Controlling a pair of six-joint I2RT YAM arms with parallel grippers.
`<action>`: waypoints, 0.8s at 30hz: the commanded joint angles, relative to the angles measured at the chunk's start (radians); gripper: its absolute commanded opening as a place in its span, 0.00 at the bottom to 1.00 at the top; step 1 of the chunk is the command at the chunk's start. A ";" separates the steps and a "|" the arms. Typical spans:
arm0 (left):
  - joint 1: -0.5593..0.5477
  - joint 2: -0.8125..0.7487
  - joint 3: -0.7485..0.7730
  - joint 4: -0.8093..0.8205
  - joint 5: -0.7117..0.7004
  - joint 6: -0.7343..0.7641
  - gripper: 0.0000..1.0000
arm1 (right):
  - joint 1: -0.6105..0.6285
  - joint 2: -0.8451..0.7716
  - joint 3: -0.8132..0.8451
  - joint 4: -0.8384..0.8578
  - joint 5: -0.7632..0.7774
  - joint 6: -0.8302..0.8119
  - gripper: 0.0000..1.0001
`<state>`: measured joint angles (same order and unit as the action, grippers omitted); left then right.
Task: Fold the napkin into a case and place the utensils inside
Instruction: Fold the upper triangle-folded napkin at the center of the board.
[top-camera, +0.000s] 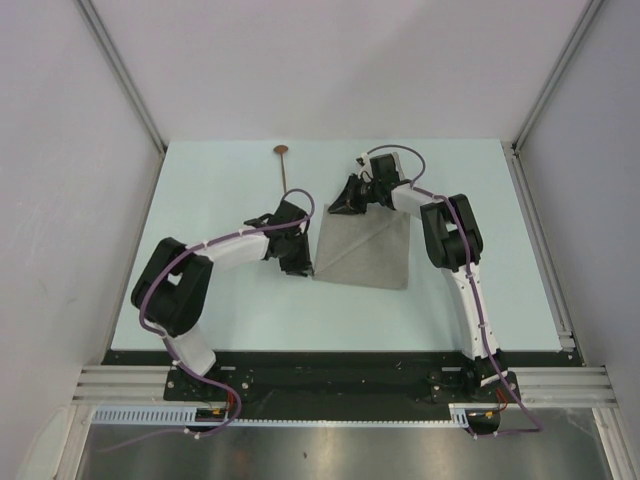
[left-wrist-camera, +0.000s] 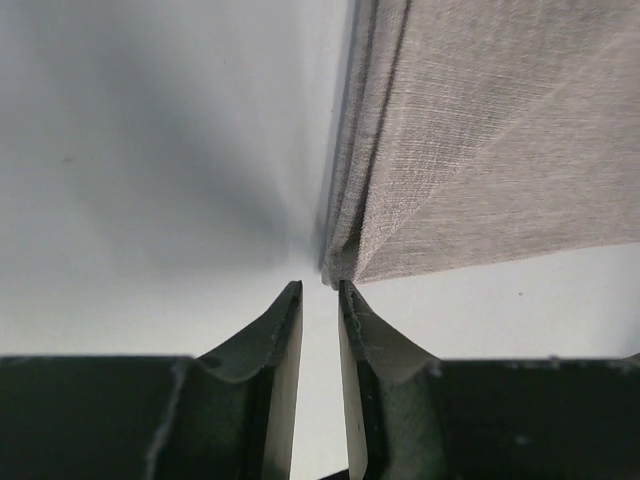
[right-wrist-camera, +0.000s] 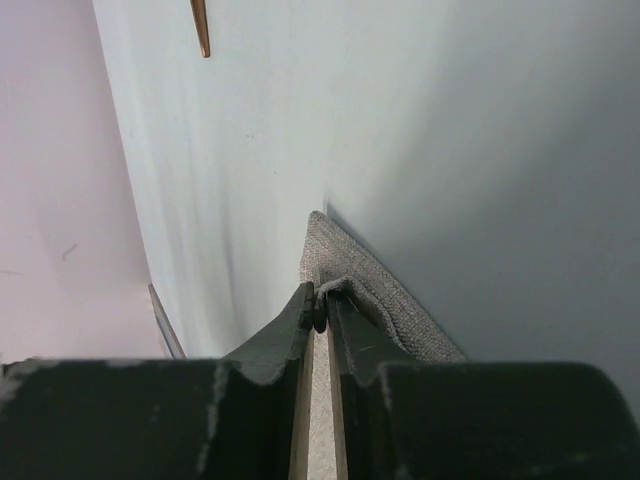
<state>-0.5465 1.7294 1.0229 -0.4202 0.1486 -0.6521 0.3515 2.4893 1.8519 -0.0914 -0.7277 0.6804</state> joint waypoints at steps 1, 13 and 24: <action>0.013 -0.106 0.112 -0.075 -0.041 0.026 0.27 | -0.009 0.003 0.041 0.038 0.002 -0.005 0.15; 0.011 0.028 0.128 0.009 0.089 0.000 0.16 | -0.002 0.005 0.035 0.038 -0.013 -0.012 0.15; 0.008 0.078 0.008 0.109 0.098 -0.015 0.09 | -0.006 -0.013 0.026 0.033 -0.022 -0.008 0.25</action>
<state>-0.5400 1.7958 1.0931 -0.3832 0.2180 -0.6495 0.3489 2.4916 1.8538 -0.0750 -0.7368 0.6804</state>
